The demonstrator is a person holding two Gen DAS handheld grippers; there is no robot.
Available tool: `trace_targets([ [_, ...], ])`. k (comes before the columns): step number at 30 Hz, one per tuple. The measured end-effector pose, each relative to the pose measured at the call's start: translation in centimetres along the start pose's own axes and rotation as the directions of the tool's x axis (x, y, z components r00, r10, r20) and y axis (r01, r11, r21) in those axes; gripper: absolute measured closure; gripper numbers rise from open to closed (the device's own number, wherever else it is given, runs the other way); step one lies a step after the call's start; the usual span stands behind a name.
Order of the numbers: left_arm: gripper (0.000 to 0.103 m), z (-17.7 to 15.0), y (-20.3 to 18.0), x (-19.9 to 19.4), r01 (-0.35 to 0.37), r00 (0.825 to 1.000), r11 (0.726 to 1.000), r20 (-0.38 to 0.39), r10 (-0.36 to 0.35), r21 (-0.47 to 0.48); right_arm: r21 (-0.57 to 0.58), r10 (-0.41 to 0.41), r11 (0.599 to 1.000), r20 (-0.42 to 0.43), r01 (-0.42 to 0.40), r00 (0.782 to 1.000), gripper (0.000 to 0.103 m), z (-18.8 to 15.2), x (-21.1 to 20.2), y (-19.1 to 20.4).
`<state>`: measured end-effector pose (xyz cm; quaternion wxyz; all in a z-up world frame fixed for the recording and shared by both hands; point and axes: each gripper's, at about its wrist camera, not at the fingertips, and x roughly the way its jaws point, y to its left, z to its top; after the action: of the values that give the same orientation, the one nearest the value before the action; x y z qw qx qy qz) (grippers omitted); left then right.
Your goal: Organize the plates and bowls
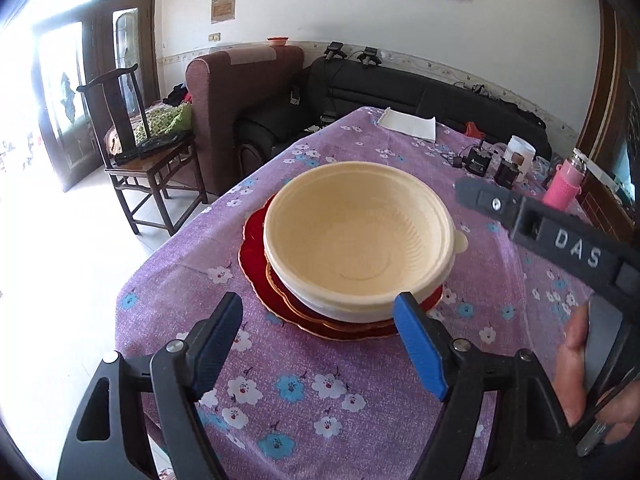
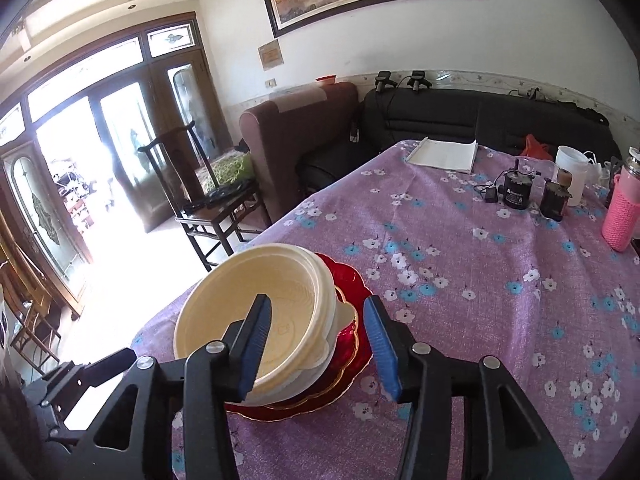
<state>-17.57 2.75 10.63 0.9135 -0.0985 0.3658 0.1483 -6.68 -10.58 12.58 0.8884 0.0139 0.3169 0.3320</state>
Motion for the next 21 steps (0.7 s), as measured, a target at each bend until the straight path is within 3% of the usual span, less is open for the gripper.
trace_targets([
  [3, 0.024, -1.1, -1.4, -0.7, -0.007, 1.000, 0.998, -0.017, 0.008, 0.063, 0.013, -0.018, 1.000, 0.016, 0.018, 1.000, 0.044, 0.1, -0.3, -0.4],
  [10, 0.019, -3.2, -3.7, -1.8, 0.000, 0.999, 0.981, -0.033, 0.006, 0.195, 0.031, -0.011, 0.999, -0.039, 0.012, 0.999, 0.044, -0.5, 0.4, -0.2],
  [21, 0.015, -3.0, -3.8, -2.0, 0.015, 0.999, 0.986, -0.038, -0.009, 0.165, 0.065, 0.005, 0.998, -0.052, -0.001, 0.999, 0.043, -0.3, 0.3, -0.9],
])
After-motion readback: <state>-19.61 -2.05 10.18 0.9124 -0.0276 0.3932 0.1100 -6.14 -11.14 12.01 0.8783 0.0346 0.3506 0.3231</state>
